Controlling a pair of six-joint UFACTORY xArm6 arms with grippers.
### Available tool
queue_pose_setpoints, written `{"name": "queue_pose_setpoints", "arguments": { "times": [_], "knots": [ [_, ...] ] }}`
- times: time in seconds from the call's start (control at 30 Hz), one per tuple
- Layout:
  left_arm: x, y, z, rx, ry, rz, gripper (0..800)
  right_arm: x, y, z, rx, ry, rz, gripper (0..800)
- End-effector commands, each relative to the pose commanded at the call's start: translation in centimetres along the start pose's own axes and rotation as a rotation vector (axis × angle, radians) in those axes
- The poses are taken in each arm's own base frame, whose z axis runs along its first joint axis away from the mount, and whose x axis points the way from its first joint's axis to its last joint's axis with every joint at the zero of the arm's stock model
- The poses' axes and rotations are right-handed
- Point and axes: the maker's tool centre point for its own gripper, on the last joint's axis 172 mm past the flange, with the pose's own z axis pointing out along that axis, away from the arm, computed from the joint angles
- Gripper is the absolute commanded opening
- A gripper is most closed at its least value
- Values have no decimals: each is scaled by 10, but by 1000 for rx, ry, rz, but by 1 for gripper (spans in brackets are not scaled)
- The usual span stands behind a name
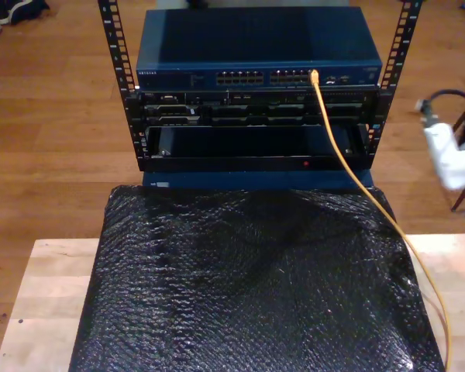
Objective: Grab the cable and plug it in
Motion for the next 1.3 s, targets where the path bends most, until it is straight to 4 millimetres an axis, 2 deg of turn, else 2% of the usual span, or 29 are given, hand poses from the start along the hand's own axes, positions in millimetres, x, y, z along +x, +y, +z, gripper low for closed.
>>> {"name": "queue_pose_setpoints", "arguments": {
  "times": [0.13, 0.23, 0.5, 0.73, 0.87, 1.1, 1.3],
  "knots": [
    [0, 0, 0, 0, 0, 2, 800, -25, -30, -8, 53, 25, 18, 798],
    [0, 0, 0, -1, 0, 1, 800, -33, -55, -18, 90, 51, 42, 798],
    [0, 0, 0, -1, 0, 3, 800, -54, -148, -53, 221, 110, 119, 798],
    [0, 0, 0, -1, 0, 3, 800, -73, -207, -76, 345, 91, 143, 798],
    [0, 0, 0, 0, 0, 2, 800, -71, -242, -93, 420, 115, 151, 798],
    [0, 0, 0, -1, 0, 1, 800, -72, -291, -122, 417, 143, 164, 798],
    [0, 0, 0, -1, 0, 1, 800, -57, -339, -138, 479, 196, 128, 798]
  ]
}}
